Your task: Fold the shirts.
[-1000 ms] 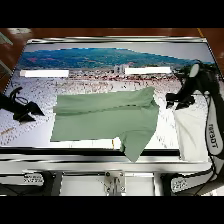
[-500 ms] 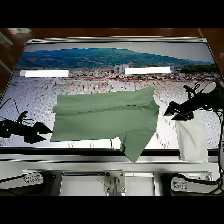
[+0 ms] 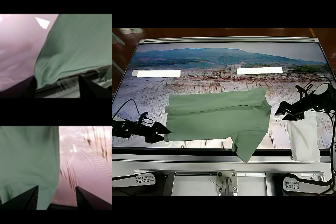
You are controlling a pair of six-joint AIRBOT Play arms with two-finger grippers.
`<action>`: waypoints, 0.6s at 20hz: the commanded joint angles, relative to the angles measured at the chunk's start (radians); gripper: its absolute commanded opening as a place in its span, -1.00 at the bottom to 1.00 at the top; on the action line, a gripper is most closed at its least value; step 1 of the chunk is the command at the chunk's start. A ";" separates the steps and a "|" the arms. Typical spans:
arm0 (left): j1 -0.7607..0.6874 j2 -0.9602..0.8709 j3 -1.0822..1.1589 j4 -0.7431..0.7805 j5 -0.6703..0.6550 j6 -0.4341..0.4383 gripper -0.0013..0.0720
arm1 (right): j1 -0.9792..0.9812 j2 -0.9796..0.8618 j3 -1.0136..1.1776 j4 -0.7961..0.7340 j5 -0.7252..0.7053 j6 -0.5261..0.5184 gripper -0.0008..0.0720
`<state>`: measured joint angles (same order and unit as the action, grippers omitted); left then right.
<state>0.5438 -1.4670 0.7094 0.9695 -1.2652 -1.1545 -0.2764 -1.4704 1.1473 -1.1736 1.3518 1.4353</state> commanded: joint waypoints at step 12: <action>-0.039 0.017 -0.001 -0.010 0.050 0.029 -0.86 | 0.000 0.110 -0.307 0.098 -0.014 -0.035 0.68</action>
<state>0.5037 -1.4727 0.7067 0.9649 -1.1942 -1.1381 -0.2768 -1.4124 0.9535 -1.1217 1.3811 1.4155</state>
